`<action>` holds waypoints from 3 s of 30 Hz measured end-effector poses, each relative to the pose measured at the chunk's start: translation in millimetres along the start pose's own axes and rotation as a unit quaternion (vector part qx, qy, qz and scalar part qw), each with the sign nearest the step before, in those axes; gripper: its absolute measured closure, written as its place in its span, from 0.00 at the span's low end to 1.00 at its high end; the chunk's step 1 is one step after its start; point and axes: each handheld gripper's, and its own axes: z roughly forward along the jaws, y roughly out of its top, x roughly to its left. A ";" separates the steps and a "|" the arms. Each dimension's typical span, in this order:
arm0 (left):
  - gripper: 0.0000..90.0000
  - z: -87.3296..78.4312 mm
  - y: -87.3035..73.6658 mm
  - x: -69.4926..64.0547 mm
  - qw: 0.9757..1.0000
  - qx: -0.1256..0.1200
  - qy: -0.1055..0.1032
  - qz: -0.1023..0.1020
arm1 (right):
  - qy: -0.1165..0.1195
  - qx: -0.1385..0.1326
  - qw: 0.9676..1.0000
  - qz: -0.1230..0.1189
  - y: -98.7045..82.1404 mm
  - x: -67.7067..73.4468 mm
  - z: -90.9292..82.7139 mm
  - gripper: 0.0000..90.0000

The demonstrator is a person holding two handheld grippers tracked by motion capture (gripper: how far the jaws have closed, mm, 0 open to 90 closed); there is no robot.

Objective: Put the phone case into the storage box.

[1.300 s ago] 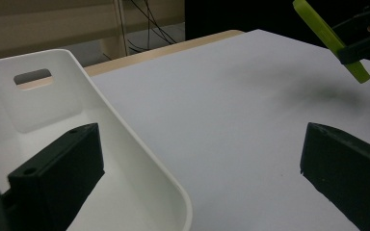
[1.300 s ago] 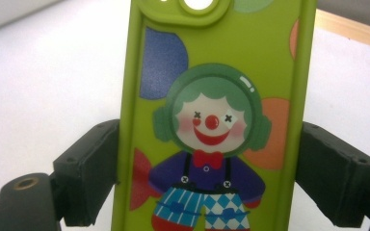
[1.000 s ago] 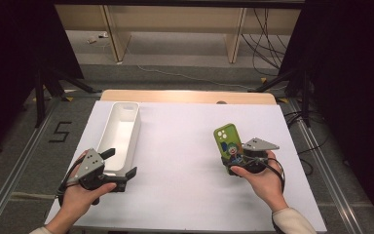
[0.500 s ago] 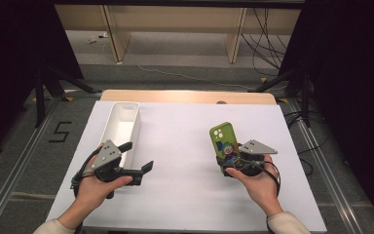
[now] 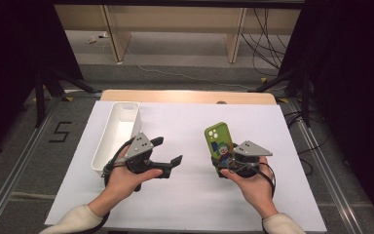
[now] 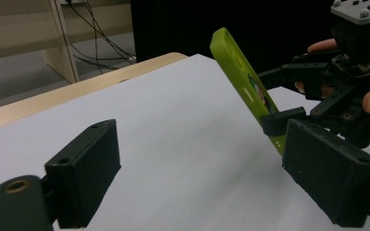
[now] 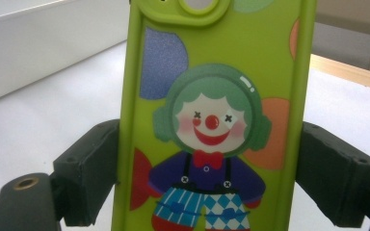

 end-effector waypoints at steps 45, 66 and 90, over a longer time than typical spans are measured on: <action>0.60 58.4 3.5 -14.4 0.997 0.014 -0.030 -0.064 | 0.018 -0.020 0.999 -0.017 10.2 33.1 15.0 0.18; 0.80 57.1 0.4 -10.6 0.994 -0.003 -0.060 -0.092 | 0.024 -0.019 0.999 -0.015 7.6 35.2 18.8 0.17; 0.86 43.9 8.7 2.2 0.992 -0.001 -0.120 -0.039 | 0.077 -0.030 0.996 -0.022 7.7 26.0 10.8 0.12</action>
